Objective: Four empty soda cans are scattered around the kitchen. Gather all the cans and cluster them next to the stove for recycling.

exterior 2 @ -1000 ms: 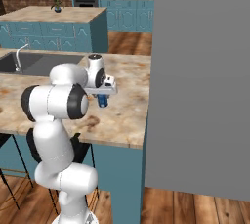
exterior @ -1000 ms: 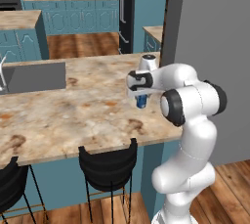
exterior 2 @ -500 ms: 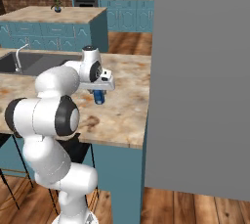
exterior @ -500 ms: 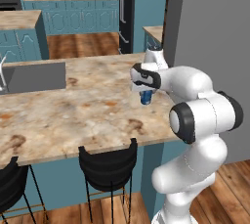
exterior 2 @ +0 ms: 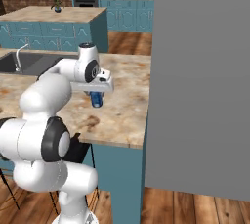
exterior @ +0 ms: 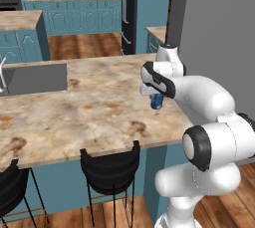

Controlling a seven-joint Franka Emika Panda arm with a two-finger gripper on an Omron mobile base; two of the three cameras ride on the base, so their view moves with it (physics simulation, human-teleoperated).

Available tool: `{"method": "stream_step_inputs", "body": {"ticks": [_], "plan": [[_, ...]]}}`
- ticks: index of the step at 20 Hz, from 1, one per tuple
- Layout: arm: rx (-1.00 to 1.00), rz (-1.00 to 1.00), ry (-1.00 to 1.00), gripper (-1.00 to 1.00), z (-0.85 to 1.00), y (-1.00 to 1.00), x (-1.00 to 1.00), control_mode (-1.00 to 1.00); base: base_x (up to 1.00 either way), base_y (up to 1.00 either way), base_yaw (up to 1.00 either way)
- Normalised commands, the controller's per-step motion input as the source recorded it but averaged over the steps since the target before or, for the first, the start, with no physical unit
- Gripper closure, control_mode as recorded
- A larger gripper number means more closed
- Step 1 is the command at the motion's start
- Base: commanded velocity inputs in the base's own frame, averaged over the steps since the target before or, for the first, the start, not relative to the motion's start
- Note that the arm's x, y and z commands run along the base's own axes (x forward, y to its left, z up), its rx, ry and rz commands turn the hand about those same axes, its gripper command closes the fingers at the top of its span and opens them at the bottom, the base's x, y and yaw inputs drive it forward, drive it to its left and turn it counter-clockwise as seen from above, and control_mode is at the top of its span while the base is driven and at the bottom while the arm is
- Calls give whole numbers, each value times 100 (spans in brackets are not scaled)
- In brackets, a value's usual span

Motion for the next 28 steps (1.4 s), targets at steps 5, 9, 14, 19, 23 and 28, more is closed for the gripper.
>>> {"method": "stream_step_inputs", "body": {"ticks": [5,9,14,19,23,28], "plan": [[1,0,0,100,3,-18,-66,-100,0,0,0],[0,0,2,100,18,-4,-54,-100,0,0,0],[0,-2,11,100,27,0,-51,-100,0,0,0],[0,-1,16,100,35,0,-40,-100,0,0,0],[0,0,14,100,28,0,-35,-100,0,0,0],[0,0,6,100,15,-1,-27,100,-34,-5,0]]}}
